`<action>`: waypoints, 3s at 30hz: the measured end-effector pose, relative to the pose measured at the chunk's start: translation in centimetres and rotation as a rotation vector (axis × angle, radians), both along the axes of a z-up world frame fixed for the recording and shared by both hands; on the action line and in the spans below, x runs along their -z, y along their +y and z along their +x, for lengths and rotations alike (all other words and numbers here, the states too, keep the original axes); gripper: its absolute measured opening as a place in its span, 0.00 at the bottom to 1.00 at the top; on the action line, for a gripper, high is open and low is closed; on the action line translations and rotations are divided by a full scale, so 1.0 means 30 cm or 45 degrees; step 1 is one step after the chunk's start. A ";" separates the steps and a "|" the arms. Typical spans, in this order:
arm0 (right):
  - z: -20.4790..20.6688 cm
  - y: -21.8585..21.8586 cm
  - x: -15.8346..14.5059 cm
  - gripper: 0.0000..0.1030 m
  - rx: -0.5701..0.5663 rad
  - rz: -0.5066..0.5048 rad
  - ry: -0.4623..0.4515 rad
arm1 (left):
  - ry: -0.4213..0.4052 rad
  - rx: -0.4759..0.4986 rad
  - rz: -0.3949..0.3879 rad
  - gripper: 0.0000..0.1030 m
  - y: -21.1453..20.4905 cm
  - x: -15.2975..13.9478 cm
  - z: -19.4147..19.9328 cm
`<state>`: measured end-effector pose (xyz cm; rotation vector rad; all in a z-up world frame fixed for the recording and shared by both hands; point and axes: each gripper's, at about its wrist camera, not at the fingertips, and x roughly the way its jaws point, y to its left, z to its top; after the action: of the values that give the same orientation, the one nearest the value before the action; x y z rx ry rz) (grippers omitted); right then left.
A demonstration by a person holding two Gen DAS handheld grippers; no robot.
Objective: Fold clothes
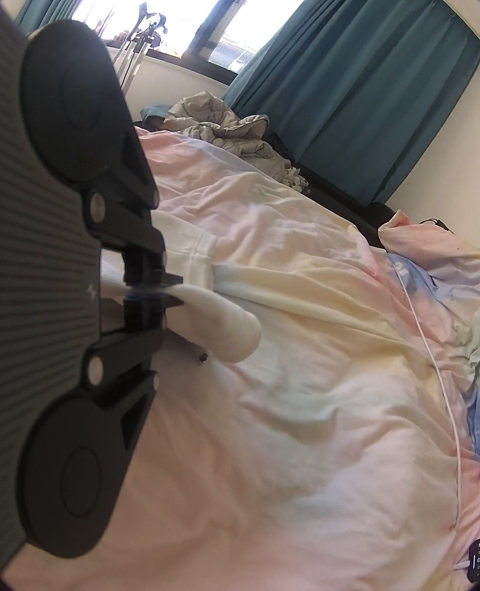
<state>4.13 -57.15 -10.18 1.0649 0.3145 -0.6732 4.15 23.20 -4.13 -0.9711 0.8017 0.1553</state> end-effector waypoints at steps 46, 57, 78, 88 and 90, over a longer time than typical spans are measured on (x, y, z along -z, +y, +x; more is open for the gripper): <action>-0.017 -0.084 0.127 0.05 -0.046 -0.022 0.235 | 0.050 -0.111 -0.050 0.23 0.188 0.036 -0.037; -0.016 -0.013 -0.012 0.50 -0.026 -0.283 0.313 | 0.024 -0.049 0.447 0.71 0.115 -0.149 -0.091; 0.111 0.575 -0.313 0.51 -0.884 -0.728 -0.168 | -0.491 0.516 0.971 0.79 -0.703 -0.250 0.108; 0.377 0.654 -0.181 0.51 -1.080 -0.600 -0.104 | -0.403 0.596 1.030 0.80 -0.818 -0.060 0.242; 0.432 0.665 -0.135 0.51 -1.099 -0.591 -0.080 | -0.390 0.596 1.017 0.80 -0.807 -0.030 0.264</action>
<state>17.10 -37.19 -6.13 0.4244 0.4903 0.0736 12.07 -1.00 -3.22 -0.0370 0.5814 -0.0817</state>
